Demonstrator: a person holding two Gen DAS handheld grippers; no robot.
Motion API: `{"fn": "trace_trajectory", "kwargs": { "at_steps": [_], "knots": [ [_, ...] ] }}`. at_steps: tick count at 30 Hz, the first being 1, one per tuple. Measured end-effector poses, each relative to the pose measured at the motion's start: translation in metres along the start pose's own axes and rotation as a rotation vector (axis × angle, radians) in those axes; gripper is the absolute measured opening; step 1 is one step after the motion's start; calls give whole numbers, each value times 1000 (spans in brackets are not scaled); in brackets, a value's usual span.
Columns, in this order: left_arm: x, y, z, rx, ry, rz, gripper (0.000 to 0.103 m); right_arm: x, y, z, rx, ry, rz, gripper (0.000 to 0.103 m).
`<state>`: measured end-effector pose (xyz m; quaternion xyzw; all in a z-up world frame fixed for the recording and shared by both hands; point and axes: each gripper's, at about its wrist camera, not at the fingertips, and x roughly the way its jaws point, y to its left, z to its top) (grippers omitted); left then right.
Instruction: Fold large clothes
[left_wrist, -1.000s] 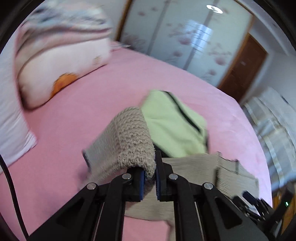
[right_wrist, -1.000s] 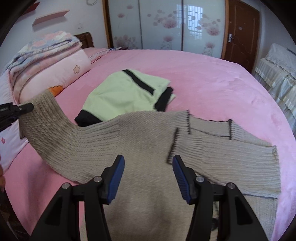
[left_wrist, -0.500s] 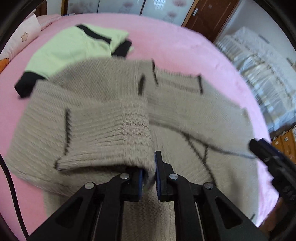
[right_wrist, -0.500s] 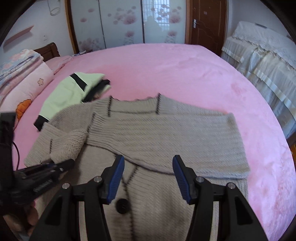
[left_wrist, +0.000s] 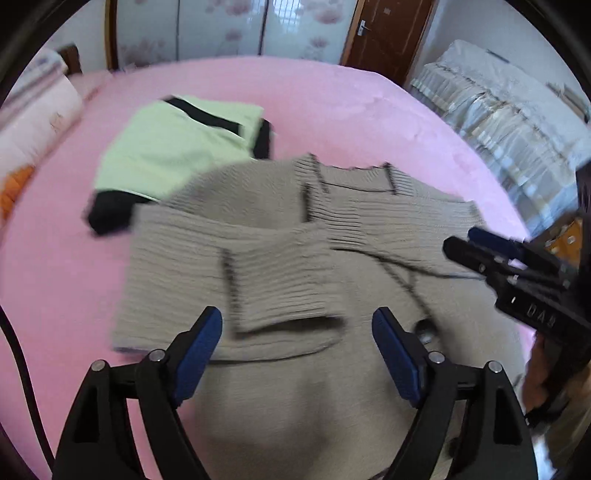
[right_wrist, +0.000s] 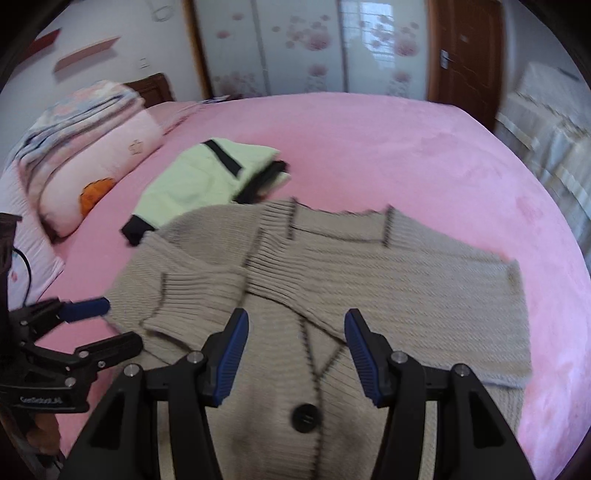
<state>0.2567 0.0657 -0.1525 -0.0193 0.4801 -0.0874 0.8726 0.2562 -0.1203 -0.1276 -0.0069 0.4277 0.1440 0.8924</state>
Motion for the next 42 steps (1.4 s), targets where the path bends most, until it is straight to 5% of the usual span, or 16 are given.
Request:
{"fn": "trace_trajectory", "kwargs": {
  "at_steps": [3,10,22,24,25,26,27,29,33,36,39,42],
  "knots": [
    [-19,34,-11,50,-18,149,83,3,33,7,-87,-6,33,54],
    [3,117,-43,-41,104,220,83,34,110,-4,-315,35,149,54],
    [53,143,-41,-113,152,165,83,107,145,-35,-634,172,17,54],
    [55,138,-41,-119,153,168,83,113,145,-31,-625,166,5,53],
    [58,140,-40,-125,157,170,83,116,145,-28,-616,162,-5,41],
    [59,139,-41,-130,159,172,83,119,144,-25,-600,170,-10,10],
    [63,138,-40,-138,160,177,83,123,141,-20,-577,190,-13,8],
    [68,139,-39,-163,167,173,78,113,130,-4,-510,157,7,7],
    [77,137,-34,-221,173,132,49,65,89,43,-353,14,21,7],
    [80,132,-30,-247,159,160,42,29,50,71,-253,-85,6,6],
    [81,123,-27,-288,149,115,11,2,3,87,-160,-160,-45,6],
    [77,104,-25,-276,106,142,11,-4,-45,82,-72,-161,-88,6]
  ]
}}
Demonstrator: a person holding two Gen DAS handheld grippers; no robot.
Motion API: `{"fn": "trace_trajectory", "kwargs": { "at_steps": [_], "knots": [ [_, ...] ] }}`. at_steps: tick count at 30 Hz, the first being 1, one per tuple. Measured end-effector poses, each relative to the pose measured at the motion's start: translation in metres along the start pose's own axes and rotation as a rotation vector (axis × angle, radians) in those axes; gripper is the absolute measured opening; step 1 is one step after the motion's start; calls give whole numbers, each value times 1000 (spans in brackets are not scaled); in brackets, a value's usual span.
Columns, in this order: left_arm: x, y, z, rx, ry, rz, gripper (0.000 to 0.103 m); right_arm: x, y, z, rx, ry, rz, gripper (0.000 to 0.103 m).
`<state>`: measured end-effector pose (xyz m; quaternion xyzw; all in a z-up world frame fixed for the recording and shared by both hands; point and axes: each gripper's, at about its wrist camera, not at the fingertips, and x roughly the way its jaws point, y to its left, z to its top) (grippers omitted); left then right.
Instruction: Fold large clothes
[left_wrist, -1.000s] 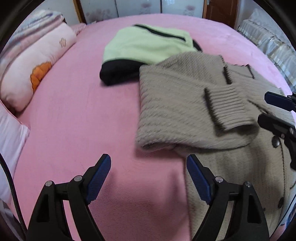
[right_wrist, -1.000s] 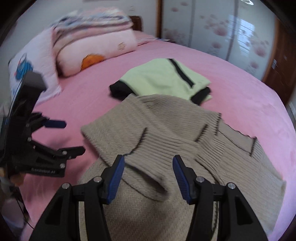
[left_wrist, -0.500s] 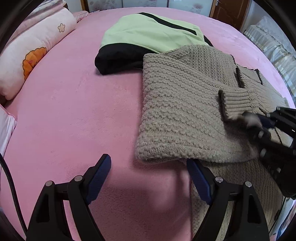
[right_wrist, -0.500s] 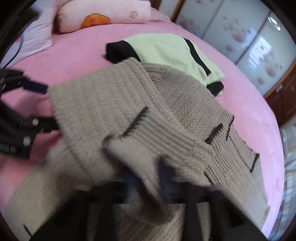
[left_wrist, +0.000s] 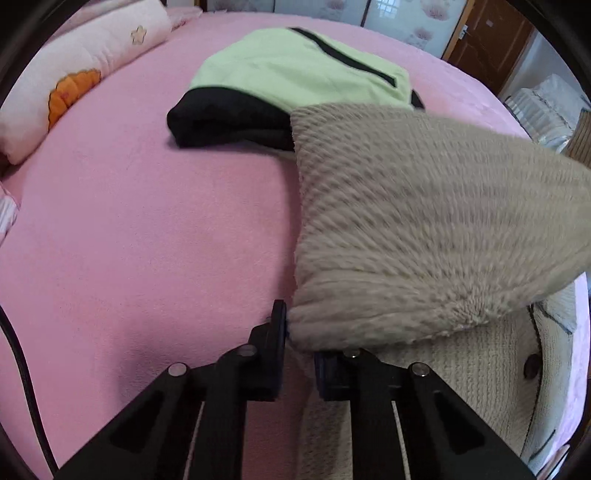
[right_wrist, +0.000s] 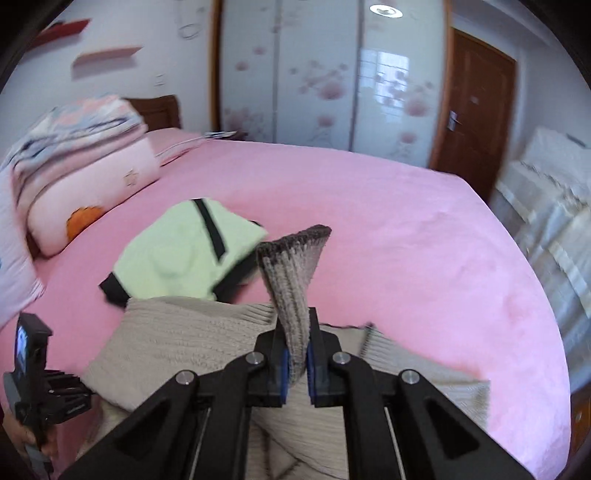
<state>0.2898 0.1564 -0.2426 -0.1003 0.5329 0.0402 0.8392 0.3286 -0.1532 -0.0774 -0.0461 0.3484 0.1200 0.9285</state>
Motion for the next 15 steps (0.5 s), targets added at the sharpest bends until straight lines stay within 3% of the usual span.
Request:
{"fn": "trace_trajectory", "kwargs": {
  "at_steps": [4,7,11,12,13,14,15],
  "knots": [
    [-7,-32,-9,85,-44,17,10,20,-50,-38,96,89,-37,6],
    [-5,-50,-13,156,-41,52,9,48,-75,-80,155,216,-33,8],
    [-7,-57,-16,229,-14,65,10,70,-98,-127,252,366,-1,24],
    [-10,-59,-17,263,-5,63,17,65,-103,-134,265,363,5,28],
    [-11,-61,-14,294,6,58,35,57,-110,-137,276,352,17,38],
    [-16,-63,-16,343,26,38,46,47,-118,-138,290,337,33,50],
    [-22,-65,-18,393,33,12,60,41,-124,-139,304,324,48,55]
  ]
}}
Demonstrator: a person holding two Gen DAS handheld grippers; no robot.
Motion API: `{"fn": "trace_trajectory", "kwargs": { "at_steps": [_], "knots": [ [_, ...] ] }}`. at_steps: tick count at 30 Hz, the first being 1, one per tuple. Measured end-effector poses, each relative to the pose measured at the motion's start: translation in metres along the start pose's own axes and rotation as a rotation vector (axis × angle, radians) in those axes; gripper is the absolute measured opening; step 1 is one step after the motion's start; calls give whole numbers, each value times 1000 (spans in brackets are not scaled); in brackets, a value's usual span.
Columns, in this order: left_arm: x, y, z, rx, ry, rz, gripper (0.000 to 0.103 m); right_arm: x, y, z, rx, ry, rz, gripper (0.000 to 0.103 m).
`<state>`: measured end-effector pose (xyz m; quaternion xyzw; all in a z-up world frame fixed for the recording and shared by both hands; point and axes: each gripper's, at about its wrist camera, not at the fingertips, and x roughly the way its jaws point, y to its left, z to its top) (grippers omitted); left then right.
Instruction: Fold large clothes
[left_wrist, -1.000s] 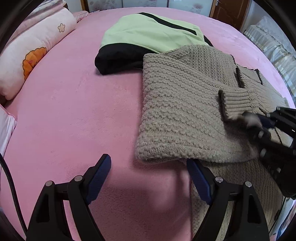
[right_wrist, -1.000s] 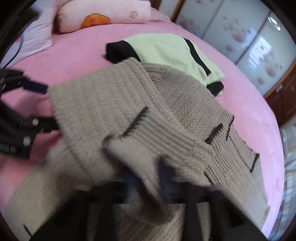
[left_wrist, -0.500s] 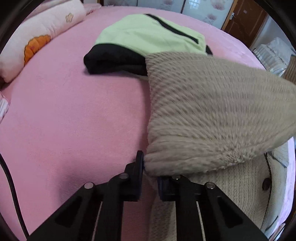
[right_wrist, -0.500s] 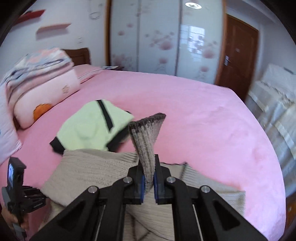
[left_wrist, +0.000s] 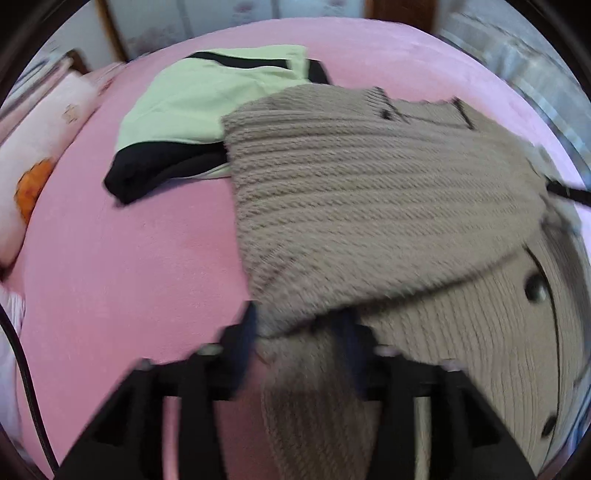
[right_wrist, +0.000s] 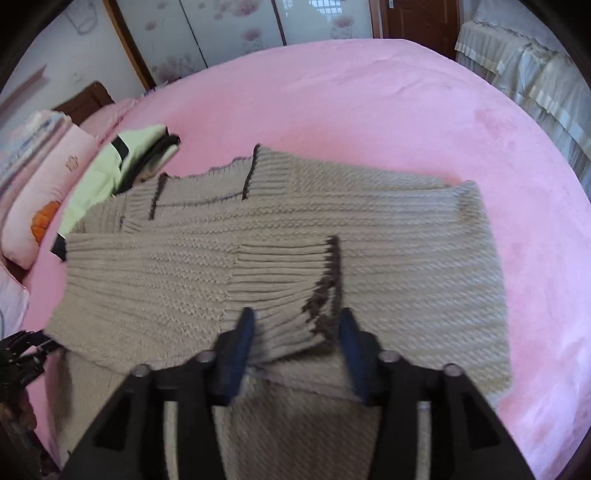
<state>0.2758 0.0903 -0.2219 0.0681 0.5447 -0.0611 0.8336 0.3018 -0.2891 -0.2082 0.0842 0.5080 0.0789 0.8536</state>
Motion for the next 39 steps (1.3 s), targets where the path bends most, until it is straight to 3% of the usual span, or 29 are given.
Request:
{"fn": "trace_trajectory", "kwargs": {
  "at_steps": [3,6,13,18,21,24,25,26,27,28,33,39],
  "knots": [
    [-22,-4,-4,109,-26,-52,62,-17,-22,3,35,-22,60,59],
    [-36,2,8,133,-48,-118,63,-11,-32,19,57,-16,53,59],
    [-2,39,65,-30,-30,-61,63,37,-28,45,50,62,57,59],
    [32,52,89,-84,-12,-37,63,55,-15,49,1,66,44,58],
    [48,56,97,-104,-4,-24,63,62,-4,48,-45,70,49,50],
    [67,63,106,-135,13,-38,63,65,7,45,-110,66,20,28],
    [70,64,107,-146,12,-43,59,65,11,44,-129,63,14,16],
    [71,65,108,-156,-2,-53,51,64,15,42,-150,57,2,12],
    [71,64,110,-160,-10,-68,32,62,21,40,-178,44,-25,11],
    [69,61,110,-165,-16,-56,23,58,25,38,-198,32,-41,9],
    [38,39,105,-130,-132,106,15,29,43,36,-271,-91,-117,8],
    [15,38,102,-209,-227,162,12,18,54,60,-253,-237,-167,8]
  ]
}}
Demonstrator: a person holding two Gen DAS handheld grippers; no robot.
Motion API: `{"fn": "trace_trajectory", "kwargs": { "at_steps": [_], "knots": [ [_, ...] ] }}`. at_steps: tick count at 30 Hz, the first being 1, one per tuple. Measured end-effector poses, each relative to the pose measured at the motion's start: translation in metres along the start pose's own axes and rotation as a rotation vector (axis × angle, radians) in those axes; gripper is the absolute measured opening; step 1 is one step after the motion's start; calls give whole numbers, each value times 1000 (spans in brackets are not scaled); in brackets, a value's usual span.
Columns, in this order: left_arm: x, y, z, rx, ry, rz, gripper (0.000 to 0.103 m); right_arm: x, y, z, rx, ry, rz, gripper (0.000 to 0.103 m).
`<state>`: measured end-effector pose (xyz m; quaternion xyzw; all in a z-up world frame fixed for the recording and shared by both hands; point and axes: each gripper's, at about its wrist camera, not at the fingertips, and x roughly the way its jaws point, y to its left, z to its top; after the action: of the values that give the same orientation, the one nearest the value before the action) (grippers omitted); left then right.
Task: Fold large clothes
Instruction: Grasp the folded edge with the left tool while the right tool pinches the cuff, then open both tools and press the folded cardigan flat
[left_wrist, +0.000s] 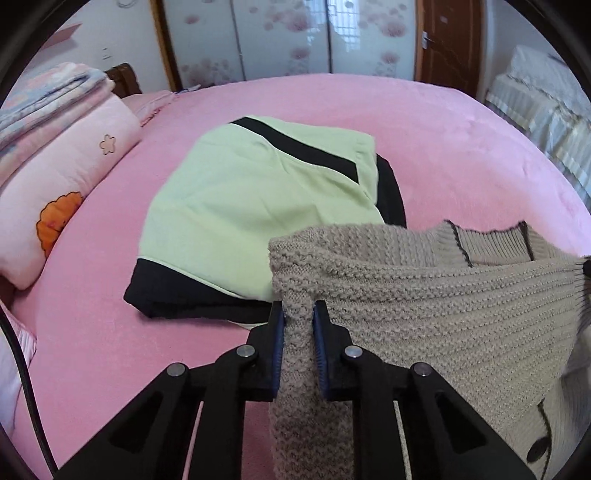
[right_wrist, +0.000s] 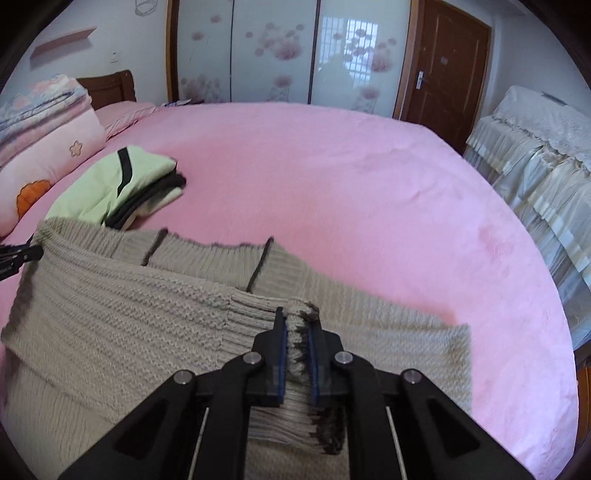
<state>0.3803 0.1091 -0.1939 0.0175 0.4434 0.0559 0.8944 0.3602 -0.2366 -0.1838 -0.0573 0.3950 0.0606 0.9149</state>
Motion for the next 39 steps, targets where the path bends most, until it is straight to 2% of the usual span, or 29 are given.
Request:
{"fn": "trace_trajectory", "kwargs": {
  "at_steps": [3,6,8,9,11,12,13,15,19,23,28,31,35,37,39],
  "knots": [
    [14,-1,0,-18,5,36,12,22,-1,5,27,23,-32,8],
    [32,-2,-3,-22,27,51,12,57,-4,-3,38,123,-46,8],
    [41,-2,-6,-16,34,49,12,66,-3,-10,29,138,-62,11],
    [42,-2,-7,-7,31,54,12,65,-2,-10,26,134,-68,12],
    [42,-5,-10,15,26,63,16,60,-5,-7,36,142,-76,28],
    [40,-5,-10,24,25,66,21,56,-9,-5,46,142,-71,32],
    [38,-5,-9,29,28,64,29,51,-13,-3,57,138,-59,36],
    [27,-2,-5,27,29,87,36,33,-23,2,100,118,-26,36],
    [-11,4,7,10,-8,95,36,-13,-36,9,179,35,62,36],
    [-55,-10,10,-41,-51,1,37,-33,-8,10,142,36,115,36],
    [-63,-51,-16,-98,7,-92,37,-33,49,6,131,32,207,36],
    [-47,-70,-40,-112,44,-80,37,-20,76,-2,123,51,254,36],
    [-15,-74,-76,-131,101,-5,37,3,100,-20,100,110,259,36],
    [-9,-70,-85,-120,83,23,37,14,104,-30,62,142,230,35],
    [-10,-67,-87,-91,59,56,37,17,98,-37,31,143,194,27]
  ]
}}
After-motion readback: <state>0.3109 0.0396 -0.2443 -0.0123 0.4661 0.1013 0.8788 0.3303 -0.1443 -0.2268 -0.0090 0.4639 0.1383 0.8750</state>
